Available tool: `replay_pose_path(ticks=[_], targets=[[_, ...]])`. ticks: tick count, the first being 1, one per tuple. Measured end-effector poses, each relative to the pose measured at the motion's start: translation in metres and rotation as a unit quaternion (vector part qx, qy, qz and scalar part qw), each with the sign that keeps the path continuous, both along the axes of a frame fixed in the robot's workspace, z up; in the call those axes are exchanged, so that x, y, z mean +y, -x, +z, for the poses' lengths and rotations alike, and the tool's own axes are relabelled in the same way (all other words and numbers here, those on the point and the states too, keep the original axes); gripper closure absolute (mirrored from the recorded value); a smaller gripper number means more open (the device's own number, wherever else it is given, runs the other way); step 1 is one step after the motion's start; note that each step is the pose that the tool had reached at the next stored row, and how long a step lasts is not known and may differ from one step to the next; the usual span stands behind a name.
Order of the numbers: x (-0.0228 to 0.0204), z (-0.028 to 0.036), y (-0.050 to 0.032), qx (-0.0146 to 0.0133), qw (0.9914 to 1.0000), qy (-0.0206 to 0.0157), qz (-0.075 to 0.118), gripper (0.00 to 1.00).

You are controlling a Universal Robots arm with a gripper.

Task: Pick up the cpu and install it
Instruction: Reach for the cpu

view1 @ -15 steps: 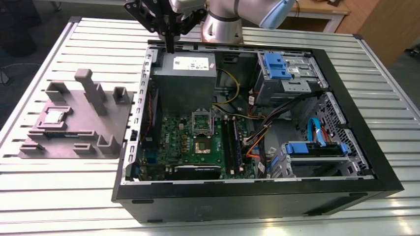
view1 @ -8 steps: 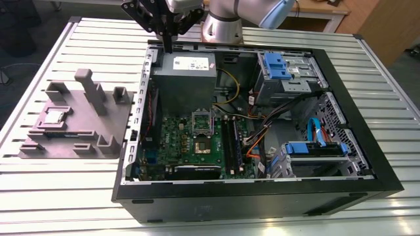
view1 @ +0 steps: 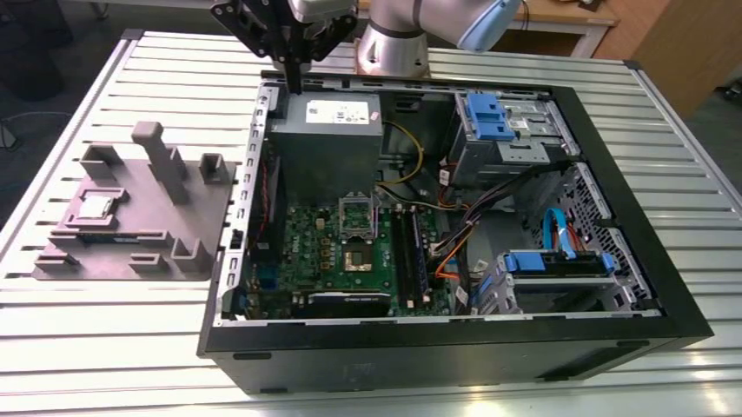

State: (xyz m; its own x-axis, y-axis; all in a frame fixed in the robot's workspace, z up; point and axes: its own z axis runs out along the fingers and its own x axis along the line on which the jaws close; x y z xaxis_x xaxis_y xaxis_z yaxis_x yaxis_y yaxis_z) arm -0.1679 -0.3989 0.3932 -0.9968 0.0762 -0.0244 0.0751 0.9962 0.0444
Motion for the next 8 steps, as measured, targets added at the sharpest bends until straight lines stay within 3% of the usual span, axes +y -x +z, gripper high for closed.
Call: replay_pose_path(ticks=[8], targets=[[0.0000,0.0000,0.0015,0.0000,1.00000,0.0000,0.000,0.90]])
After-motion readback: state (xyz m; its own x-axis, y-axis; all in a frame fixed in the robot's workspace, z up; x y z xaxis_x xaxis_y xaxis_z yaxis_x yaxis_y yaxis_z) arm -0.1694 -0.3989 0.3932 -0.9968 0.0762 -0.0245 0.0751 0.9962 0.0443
